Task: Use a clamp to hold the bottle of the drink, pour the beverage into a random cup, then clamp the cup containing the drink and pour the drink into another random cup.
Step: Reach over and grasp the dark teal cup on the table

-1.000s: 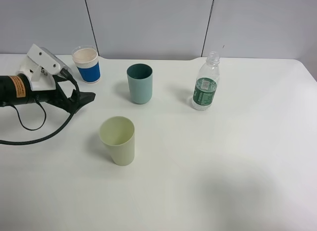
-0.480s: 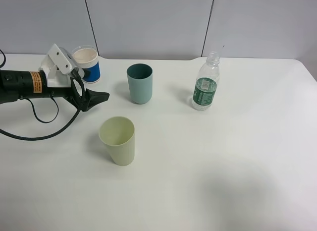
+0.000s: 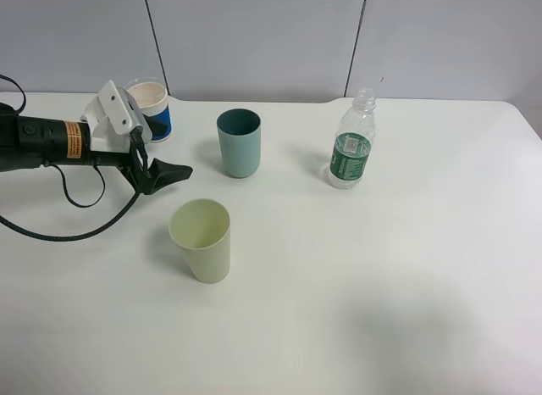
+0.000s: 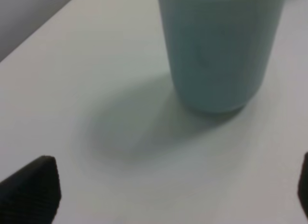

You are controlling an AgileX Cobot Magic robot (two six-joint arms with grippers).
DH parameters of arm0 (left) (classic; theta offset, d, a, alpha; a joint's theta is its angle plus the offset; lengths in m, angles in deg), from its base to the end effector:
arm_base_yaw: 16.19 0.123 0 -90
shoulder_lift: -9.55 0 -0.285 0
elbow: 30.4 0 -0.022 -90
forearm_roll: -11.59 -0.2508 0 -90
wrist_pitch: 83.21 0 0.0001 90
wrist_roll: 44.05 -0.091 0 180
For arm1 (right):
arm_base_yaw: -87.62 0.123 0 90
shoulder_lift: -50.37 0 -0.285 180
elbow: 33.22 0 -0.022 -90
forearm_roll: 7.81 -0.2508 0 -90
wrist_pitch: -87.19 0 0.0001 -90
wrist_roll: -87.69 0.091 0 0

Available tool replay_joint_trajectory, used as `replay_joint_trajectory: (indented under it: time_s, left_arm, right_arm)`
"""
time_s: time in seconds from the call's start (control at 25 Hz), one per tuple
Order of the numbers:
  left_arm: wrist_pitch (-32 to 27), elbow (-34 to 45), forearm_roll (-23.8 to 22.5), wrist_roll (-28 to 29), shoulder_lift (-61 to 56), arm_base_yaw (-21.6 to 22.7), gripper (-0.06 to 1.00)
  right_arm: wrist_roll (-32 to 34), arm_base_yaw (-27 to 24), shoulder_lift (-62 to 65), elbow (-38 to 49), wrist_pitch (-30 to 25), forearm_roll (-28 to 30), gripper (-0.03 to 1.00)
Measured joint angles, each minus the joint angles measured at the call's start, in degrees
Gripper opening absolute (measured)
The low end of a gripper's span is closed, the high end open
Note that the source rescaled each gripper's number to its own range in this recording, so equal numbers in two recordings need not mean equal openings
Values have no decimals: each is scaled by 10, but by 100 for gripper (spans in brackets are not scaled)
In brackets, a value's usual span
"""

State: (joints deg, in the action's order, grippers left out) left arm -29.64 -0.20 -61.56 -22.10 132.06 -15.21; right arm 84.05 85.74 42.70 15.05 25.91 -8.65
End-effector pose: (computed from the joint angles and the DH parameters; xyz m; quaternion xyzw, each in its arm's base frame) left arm 0.3325 -0.0643 0.1122 0.4472 0.7144 -0.2280 0.4875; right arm -0.0061 0.0014 0.2780 -0.0135 0.8535 -0.0178 0.5206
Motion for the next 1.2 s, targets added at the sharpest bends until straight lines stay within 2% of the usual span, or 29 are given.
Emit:
replay_joint_trajectory:
  time_s: [0.44, 0.8, 1.2]
  left_arm:
    - [2, -16, -3, 0, 36, -13, 100]
    - [6, -61, -9, 0, 48, -51, 100]
    - [11, -87, 19, 1, 69, -68, 100]
  right_arm:
    - [0, 0, 0, 0, 0, 0, 100]
    - [0, 0, 0, 0, 0, 0, 100]
    - [0, 0, 0, 0, 0, 0, 100]
